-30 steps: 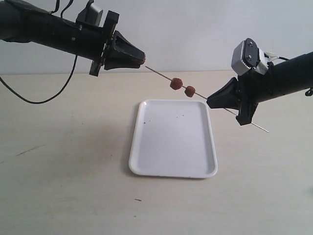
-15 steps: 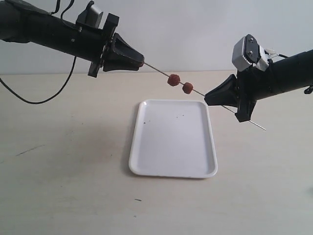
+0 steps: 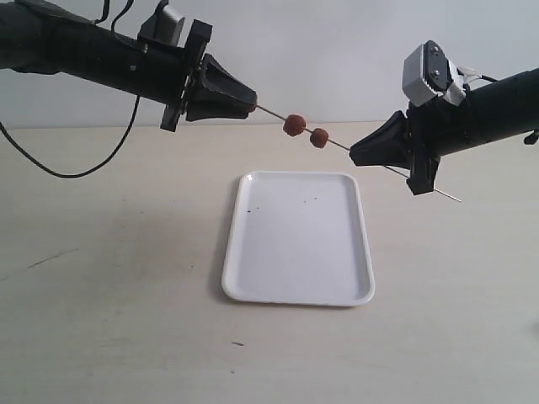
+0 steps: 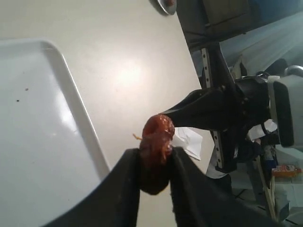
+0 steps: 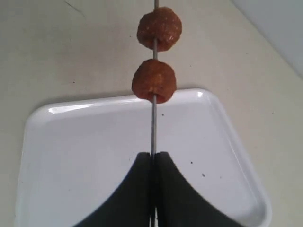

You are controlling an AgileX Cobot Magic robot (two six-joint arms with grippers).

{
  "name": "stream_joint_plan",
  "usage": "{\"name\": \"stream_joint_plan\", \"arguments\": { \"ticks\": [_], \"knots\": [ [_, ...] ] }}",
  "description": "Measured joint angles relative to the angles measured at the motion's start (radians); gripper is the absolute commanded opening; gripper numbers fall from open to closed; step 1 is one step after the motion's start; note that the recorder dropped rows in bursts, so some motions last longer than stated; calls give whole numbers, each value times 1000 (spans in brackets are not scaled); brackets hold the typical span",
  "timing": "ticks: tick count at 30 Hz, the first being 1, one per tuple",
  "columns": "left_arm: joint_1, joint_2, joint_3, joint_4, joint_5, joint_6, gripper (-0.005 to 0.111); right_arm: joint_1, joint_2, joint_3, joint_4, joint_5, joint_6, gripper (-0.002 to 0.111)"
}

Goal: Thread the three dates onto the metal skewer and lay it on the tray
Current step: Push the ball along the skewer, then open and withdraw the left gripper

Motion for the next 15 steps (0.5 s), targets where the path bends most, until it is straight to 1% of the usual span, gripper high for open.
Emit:
{"name": "stream_joint_plan", "arguments": {
  "ticks": [9,15],
  "knots": [
    [-39,0,0,-9,0,12,23,2,40,-39,16,65,0,0],
    [-48,0,0,-11,0,29,23,2,56,-58,42,103,0,0]
  ]
}}
